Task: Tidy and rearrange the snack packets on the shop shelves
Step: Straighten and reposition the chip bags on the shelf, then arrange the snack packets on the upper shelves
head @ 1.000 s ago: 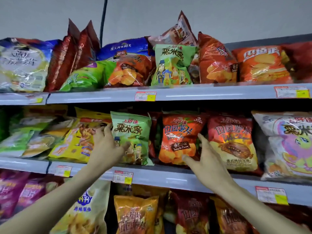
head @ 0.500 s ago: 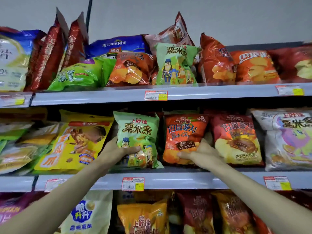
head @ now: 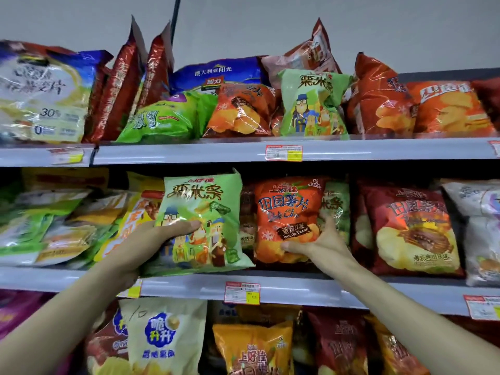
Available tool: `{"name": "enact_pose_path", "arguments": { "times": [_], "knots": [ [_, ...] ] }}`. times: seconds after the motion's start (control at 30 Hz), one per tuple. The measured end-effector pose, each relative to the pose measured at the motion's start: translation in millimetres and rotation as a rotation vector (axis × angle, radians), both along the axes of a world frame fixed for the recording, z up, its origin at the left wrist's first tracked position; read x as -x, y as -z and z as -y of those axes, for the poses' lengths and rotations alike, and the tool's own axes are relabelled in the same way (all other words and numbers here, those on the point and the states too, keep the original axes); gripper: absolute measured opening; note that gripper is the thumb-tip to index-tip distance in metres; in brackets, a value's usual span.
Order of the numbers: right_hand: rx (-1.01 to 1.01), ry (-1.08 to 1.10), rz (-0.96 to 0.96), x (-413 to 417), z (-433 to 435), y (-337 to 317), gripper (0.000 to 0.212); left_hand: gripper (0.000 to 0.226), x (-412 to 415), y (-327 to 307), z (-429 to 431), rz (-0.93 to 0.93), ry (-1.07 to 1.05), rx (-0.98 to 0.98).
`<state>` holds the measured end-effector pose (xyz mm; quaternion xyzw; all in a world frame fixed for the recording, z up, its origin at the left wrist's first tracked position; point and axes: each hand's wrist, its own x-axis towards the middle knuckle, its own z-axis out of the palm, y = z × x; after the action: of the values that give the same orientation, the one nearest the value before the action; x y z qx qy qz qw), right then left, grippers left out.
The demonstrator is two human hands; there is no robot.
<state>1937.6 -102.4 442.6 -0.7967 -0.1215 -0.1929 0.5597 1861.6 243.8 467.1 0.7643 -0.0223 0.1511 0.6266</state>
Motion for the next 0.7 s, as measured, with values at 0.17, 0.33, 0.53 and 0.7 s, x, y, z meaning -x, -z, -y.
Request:
{"name": "enact_pose_path", "arguments": {
  "times": [0.17, 0.33, 0.53, 0.7],
  "knots": [
    [0.041, -0.081, 0.000, -3, -46, 0, 0.126, 0.065, 37, 9, -17, 0.117, -0.055, 0.013],
    [0.138, -0.131, -0.020, -8, -77, -1, 0.127, 0.017, 66, 19, 2, 0.158, -0.072, -0.004],
    [0.143, -0.102, -0.003, 0, -64, -2, 0.116, 0.037, 60, 22, 31, 0.202, -0.046, -0.022],
    [-0.133, -0.174, 0.127, 52, -18, 1, 0.058, 0.040, 39, 23, 80, 0.350, -0.044, -0.083]
  ]
}}
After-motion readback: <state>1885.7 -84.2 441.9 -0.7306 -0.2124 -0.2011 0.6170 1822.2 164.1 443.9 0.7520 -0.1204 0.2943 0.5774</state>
